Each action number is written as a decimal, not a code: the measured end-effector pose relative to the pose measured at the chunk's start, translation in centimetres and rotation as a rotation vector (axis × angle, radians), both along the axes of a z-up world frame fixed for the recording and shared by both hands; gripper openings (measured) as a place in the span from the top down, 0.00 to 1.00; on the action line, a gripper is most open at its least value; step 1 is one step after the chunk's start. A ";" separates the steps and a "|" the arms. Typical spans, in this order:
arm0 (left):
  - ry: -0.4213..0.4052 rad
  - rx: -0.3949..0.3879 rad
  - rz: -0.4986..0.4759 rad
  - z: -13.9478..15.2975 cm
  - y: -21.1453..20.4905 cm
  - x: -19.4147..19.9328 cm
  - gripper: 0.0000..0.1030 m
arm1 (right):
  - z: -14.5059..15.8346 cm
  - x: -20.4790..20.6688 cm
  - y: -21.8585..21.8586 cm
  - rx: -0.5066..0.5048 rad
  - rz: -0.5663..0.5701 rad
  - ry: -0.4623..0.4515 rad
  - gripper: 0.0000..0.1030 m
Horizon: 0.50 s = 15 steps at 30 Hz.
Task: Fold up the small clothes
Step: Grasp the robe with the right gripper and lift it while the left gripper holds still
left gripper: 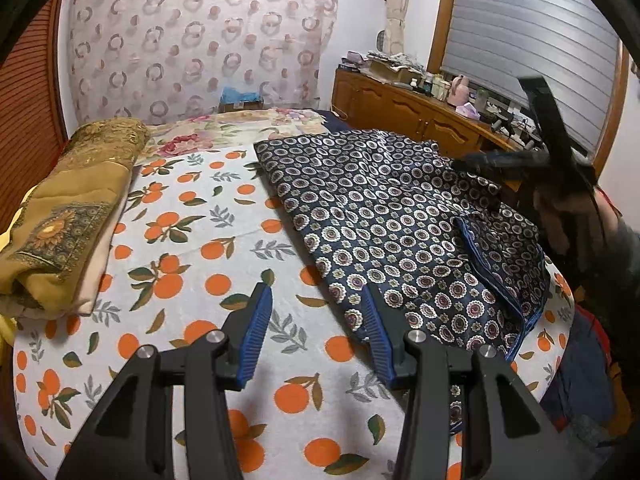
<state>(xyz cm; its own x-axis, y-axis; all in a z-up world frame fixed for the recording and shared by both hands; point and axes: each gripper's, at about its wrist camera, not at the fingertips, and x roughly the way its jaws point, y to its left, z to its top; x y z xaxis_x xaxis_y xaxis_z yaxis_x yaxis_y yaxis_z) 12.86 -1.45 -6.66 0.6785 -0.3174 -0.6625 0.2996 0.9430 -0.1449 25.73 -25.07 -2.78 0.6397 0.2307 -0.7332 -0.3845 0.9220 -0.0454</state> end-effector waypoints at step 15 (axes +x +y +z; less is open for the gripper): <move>0.009 0.005 -0.031 -0.4 -1.5 -0.6 0.56 | -5.5 -5.2 2.3 0.029 0.136 0.147 0.55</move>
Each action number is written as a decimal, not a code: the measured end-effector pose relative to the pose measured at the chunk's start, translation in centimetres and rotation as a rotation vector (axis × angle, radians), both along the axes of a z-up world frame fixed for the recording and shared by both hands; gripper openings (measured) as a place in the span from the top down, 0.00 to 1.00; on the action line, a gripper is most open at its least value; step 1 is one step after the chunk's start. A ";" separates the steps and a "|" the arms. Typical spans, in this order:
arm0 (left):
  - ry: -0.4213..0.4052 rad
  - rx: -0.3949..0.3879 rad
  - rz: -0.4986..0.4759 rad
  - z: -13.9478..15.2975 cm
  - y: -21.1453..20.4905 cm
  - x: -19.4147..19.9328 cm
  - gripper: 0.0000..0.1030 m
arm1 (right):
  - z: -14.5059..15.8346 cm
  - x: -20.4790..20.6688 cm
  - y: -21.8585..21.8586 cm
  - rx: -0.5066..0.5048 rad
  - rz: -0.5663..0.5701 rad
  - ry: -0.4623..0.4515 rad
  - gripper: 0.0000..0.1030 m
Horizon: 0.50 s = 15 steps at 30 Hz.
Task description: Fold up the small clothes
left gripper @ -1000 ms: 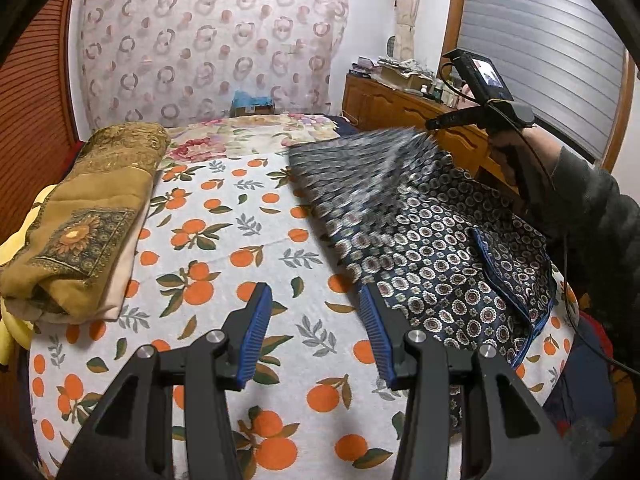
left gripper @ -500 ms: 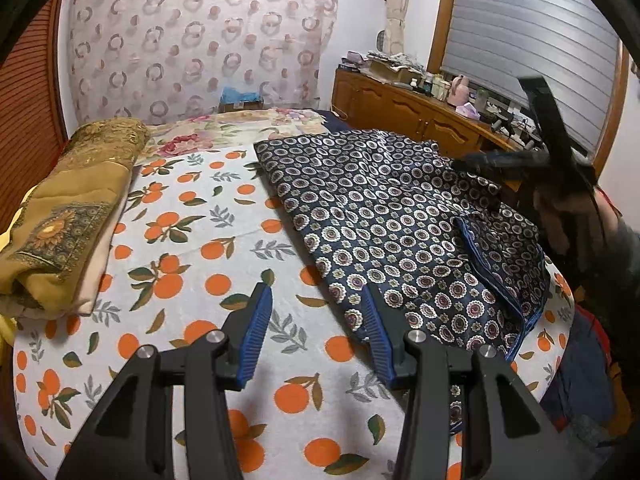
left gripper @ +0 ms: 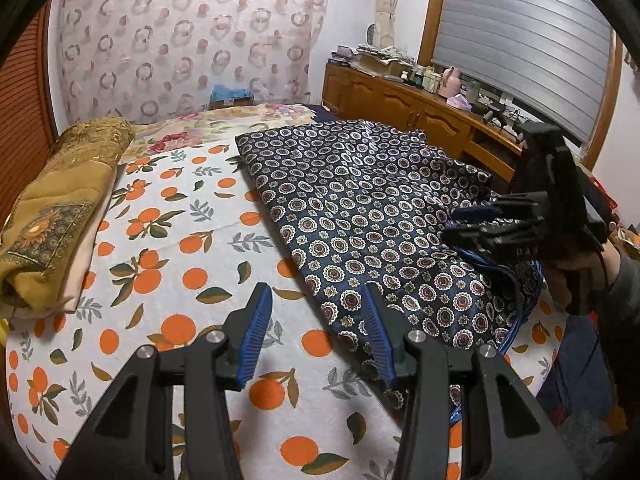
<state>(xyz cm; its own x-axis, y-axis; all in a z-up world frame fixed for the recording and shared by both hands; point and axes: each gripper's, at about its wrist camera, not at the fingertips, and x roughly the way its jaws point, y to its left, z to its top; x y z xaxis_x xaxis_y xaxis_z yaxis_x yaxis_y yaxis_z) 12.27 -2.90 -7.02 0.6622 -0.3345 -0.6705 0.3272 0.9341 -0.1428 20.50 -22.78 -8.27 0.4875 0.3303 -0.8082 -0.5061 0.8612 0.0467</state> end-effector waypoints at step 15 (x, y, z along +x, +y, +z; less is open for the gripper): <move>0.000 -0.006 -0.012 -0.1 -0.7 0.1 0.56 | 1.2 -5.5 -5.9 0.024 -0.077 -0.088 0.96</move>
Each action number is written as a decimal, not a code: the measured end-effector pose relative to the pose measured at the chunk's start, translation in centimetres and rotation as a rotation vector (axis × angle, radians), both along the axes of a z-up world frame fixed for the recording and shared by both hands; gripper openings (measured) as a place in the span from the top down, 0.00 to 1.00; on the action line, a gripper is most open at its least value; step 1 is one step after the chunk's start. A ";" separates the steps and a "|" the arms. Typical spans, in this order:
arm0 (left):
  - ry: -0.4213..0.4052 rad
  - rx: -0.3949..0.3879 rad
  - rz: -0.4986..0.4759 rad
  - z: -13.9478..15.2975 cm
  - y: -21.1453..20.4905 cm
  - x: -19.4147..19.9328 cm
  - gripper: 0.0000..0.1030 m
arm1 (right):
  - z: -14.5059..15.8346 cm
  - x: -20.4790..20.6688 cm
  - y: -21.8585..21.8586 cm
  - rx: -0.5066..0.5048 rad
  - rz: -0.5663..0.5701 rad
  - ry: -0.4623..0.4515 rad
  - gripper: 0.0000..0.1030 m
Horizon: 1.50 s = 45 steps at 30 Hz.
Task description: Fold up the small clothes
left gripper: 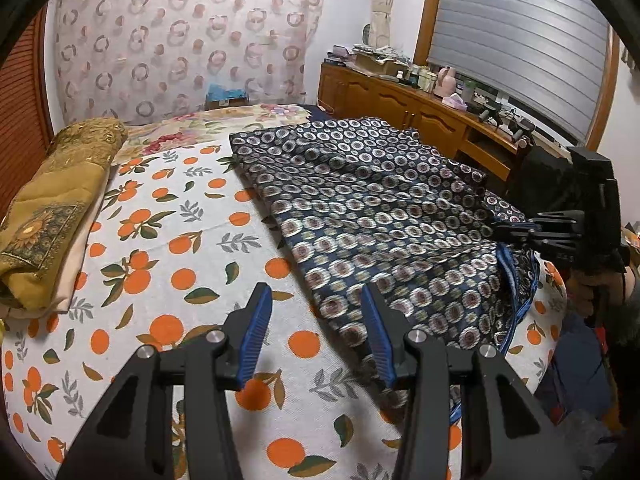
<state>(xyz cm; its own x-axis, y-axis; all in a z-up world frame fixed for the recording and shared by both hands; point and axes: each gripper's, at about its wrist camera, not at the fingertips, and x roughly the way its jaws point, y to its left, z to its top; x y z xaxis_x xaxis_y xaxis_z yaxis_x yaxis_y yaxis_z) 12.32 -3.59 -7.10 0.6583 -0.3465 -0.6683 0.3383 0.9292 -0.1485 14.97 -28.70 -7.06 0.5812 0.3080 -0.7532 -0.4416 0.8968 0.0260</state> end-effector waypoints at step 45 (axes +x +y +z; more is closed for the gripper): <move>0.071 0.102 0.041 -2.9 -1.3 6.6 0.52 | 4.2 17.4 -0.3 -0.015 -0.151 -0.020 0.68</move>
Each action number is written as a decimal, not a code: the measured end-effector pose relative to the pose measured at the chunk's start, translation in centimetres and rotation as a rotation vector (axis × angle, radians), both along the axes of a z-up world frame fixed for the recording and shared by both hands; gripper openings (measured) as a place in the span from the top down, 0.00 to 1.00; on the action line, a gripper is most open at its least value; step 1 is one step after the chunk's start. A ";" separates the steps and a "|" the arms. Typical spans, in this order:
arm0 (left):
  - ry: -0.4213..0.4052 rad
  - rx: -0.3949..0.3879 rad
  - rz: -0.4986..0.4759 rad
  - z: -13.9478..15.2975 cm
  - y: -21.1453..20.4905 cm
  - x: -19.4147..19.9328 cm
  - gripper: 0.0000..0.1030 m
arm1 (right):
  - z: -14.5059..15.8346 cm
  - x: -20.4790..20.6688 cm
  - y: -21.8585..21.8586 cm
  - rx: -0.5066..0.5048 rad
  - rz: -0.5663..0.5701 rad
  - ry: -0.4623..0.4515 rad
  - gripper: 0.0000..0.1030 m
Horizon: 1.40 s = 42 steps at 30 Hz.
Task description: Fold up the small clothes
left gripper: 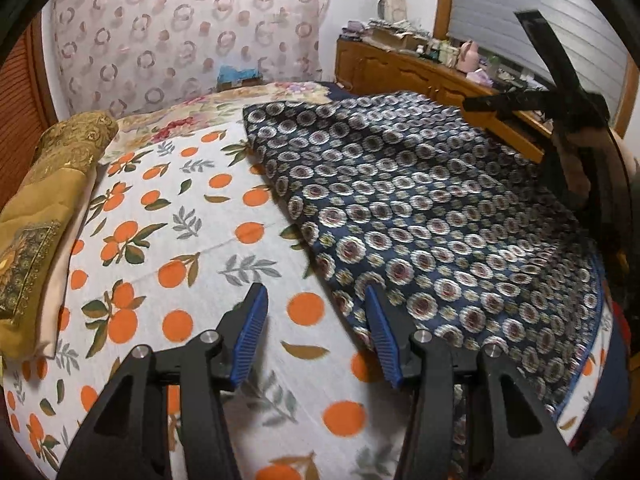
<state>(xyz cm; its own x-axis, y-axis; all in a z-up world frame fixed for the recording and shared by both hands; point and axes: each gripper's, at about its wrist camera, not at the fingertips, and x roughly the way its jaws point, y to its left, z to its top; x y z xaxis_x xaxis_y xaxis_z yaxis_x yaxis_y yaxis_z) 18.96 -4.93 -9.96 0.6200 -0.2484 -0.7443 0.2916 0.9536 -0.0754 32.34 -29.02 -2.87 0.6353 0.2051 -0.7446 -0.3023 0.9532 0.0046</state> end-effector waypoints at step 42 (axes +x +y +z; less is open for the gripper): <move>0.018 -0.044 0.041 0.1 1.2 -0.2 0.09 | 0.7 4.9 2.6 -0.097 0.000 -0.030 1.00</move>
<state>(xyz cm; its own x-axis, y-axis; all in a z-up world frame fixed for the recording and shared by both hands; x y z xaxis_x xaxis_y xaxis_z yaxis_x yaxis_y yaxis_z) 18.80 -3.76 -9.83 0.6165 -0.2564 -0.7444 0.2509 0.9602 -0.1229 37.26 -26.37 -2.22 0.6573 0.1329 -0.7418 -0.3012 0.9486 -0.0970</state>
